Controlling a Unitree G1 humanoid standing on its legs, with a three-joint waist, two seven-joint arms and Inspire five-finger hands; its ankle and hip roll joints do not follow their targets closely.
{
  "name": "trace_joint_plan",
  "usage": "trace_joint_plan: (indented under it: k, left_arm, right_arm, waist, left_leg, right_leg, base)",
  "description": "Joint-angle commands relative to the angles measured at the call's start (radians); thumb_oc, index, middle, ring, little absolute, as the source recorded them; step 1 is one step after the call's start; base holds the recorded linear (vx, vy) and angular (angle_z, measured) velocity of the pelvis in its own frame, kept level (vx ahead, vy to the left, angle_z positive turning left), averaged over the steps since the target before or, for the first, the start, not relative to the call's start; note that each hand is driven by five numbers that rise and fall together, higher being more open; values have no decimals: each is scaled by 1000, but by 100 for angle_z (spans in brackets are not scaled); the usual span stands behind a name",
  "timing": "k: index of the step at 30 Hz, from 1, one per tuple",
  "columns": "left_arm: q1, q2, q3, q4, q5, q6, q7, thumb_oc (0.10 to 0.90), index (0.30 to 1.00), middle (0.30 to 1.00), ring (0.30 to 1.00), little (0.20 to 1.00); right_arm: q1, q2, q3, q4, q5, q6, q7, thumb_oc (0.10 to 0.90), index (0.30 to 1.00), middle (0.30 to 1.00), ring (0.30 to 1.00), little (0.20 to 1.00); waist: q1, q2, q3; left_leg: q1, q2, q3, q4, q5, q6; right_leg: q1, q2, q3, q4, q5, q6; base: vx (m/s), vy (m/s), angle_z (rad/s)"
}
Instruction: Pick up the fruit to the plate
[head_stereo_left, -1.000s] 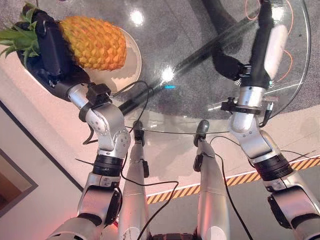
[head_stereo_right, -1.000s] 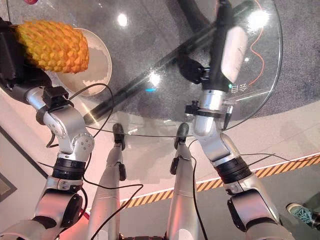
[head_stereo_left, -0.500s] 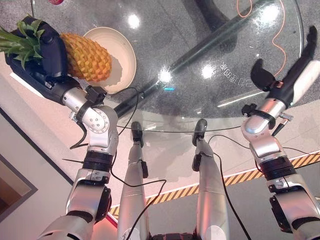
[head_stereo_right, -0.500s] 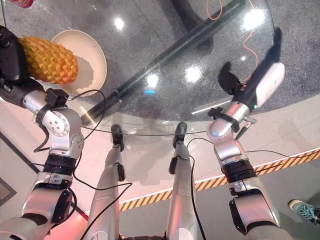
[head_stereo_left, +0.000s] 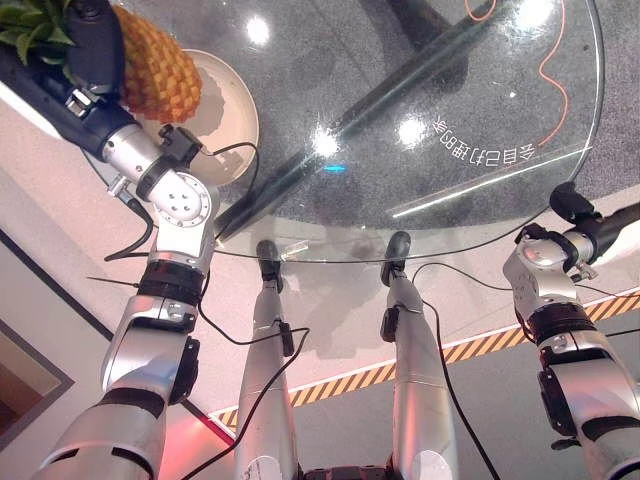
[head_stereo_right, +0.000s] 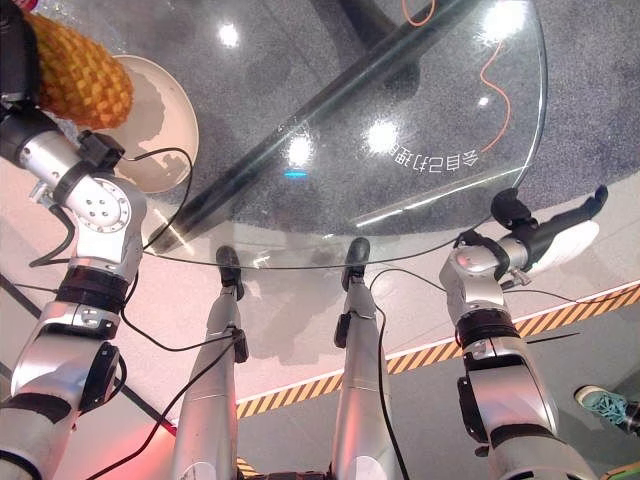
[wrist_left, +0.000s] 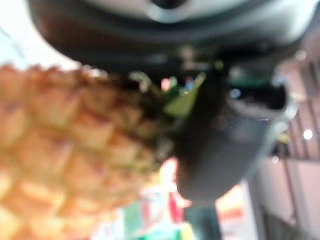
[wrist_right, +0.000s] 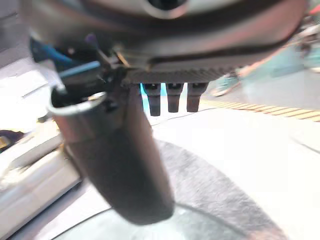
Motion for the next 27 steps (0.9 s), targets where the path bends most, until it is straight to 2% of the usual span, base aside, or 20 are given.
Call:
trace_joint_plan:
  k: [1, 7, 11, 17, 27]
  left_arm:
    - [-137, 114, -4, -13, 67, -74, 2, 100, 300, 300, 300, 200]
    - [-169, 126, -40, 49, 29, -66, -19, 100, 300, 300, 300, 200]
    - [-181, 132, -53, 80, 20, -58, -18, 100, 300, 300, 300, 200]
    - [-196, 139, -70, 128, 9, -53, -24, 100, 300, 300, 300, 200]
    - [-215, 141, -90, 177, -18, -40, -56, 100, 300, 300, 300, 200]
  right_arm:
    - [13, -76, -30, 99, 48, -29, 45, 800, 900, 900, 900, 900]
    - [4, -67, -6, 220, 64, -4, 110, 800, 900, 900, 900, 900]
    - [13, -61, 1, 257, 57, 40, 139, 800, 900, 900, 900, 900]
    - [29, -55, 6, 306, 62, 71, 171, 800, 900, 900, 900, 900]
    - [35, -41, 29, 308, 40, 65, 205, 800, 900, 900, 900, 900]
  waist:
    - [20, -32, -24]
    - [19, -32, -24]
    - [15, -33, -24]
    - [11, -36, -24]
    - [3, -47, -24]
  left_leg:
    - [-8, -18, 12, 67, -93, -4]
    - [-17, -17, 12, 69, -89, -1]
    - [-20, -15, 14, 70, -90, -1]
    - [-25, -10, 14, 75, -96, -1]
    - [-25, -7, 14, 71, -100, -2]
  right_leg:
    - [79, 22, -55, -79, -15, 26]
    - [71, 25, -53, -83, -8, 24]
    - [70, 29, -50, -84, -11, 24]
    - [66, 31, -48, -81, -16, 23]
    - [64, 38, -43, -87, -17, 24]
  base:
    - [0, 0, 0]
    - [0, 0, 0]
    - [0, 0, 0]
    - [0, 0, 0]
    - [0, 0, 0]
